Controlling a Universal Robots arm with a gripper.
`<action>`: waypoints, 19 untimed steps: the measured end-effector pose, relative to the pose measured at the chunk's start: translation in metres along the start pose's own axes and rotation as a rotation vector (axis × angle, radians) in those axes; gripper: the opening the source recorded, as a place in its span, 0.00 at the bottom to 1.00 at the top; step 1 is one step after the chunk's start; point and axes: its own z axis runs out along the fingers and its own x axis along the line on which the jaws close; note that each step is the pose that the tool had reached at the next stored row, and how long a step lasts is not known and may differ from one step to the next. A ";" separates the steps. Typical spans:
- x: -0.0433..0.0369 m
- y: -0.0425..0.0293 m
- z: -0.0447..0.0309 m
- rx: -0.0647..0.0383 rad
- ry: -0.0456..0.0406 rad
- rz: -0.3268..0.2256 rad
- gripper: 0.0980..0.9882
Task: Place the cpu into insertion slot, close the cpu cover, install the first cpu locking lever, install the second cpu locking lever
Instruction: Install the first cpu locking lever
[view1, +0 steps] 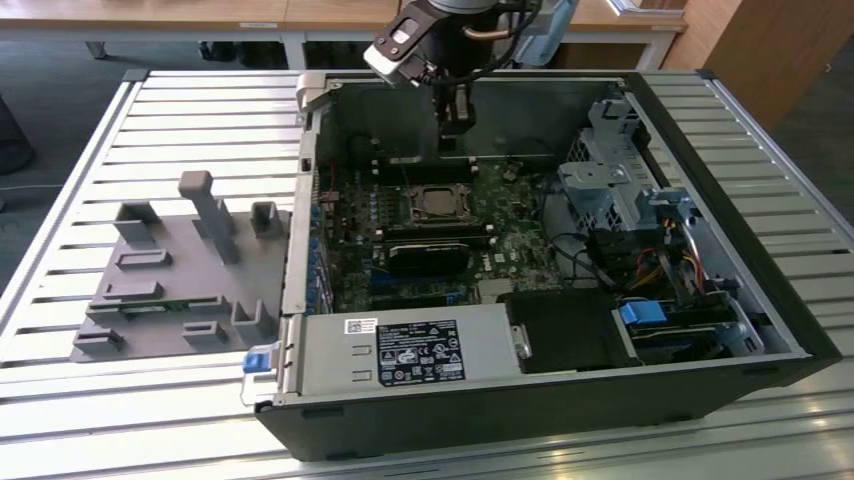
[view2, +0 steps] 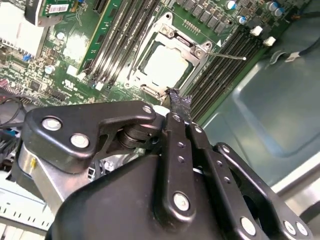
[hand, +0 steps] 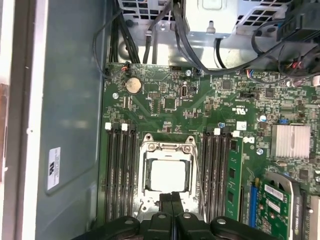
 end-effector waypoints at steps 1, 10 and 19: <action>0.0000 0.0000 -0.0023 0.000 -0.0001 0.000 0.01; 0.0000 0.0000 -0.0067 0.001 0.0010 -0.096 0.01; 0.0000 0.0000 -0.0066 0.002 0.0026 -0.259 0.01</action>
